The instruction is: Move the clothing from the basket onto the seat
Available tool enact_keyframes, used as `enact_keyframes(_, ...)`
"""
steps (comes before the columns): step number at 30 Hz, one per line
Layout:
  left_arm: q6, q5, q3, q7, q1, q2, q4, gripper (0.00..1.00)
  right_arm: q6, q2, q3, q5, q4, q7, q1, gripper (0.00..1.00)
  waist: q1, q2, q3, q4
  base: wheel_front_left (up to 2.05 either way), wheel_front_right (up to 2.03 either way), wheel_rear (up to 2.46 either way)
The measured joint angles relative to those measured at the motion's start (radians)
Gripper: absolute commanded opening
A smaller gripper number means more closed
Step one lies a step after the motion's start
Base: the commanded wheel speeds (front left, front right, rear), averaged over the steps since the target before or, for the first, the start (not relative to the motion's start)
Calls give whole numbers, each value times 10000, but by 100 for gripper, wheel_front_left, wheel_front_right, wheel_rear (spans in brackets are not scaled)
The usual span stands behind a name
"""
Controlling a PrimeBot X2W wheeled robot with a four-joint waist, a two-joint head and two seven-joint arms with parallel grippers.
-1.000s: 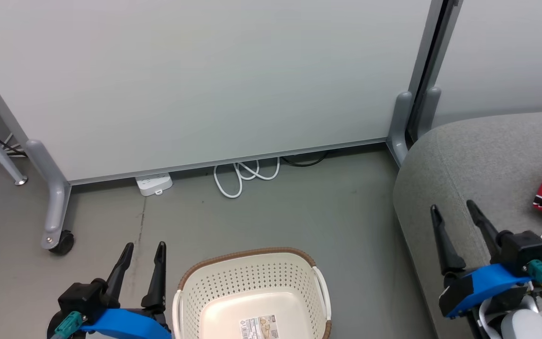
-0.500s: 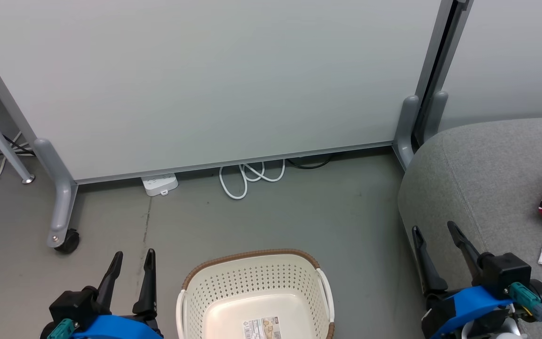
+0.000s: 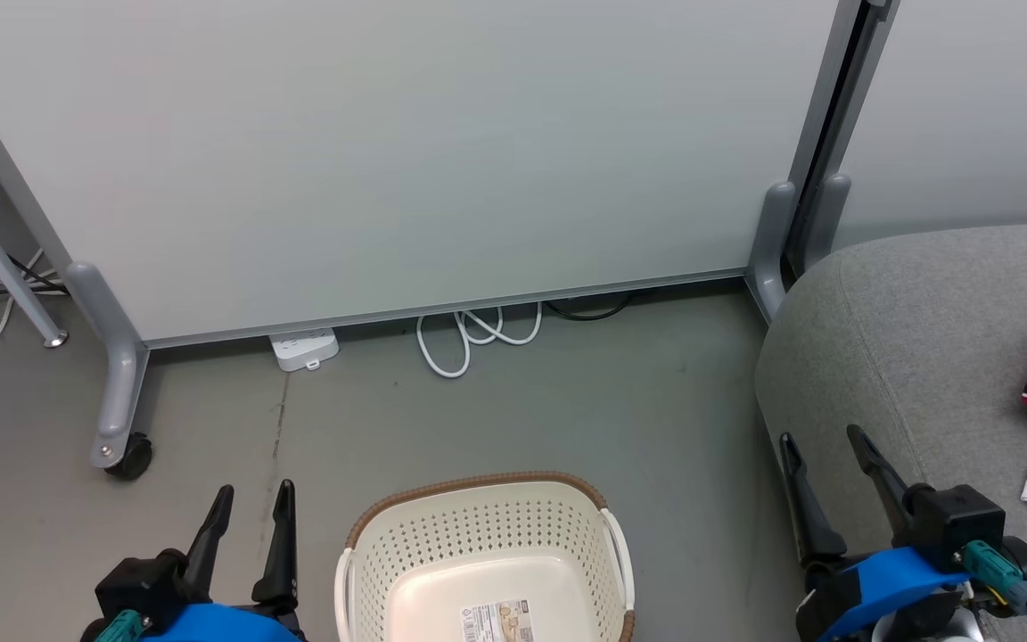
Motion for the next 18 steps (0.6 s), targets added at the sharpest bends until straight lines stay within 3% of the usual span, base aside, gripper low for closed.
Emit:
enact_keyframes(1,0,-54,-8,-2,14,2,8,0,0,6,2,0,0,0,1,0,0,0,3,-1,0,0,0)
enact_keyframes(12,4,-115,-15,82,733,-305,918,0,0,13,10,132,1053,58,362,0,0,0,4,-3,0,0,0)
enact_keyframes(18,4,-1110,75,403,763,-313,790,0,0,15,-86,1290,1151,178,382,0,0,0,17,-12,0,0,0)
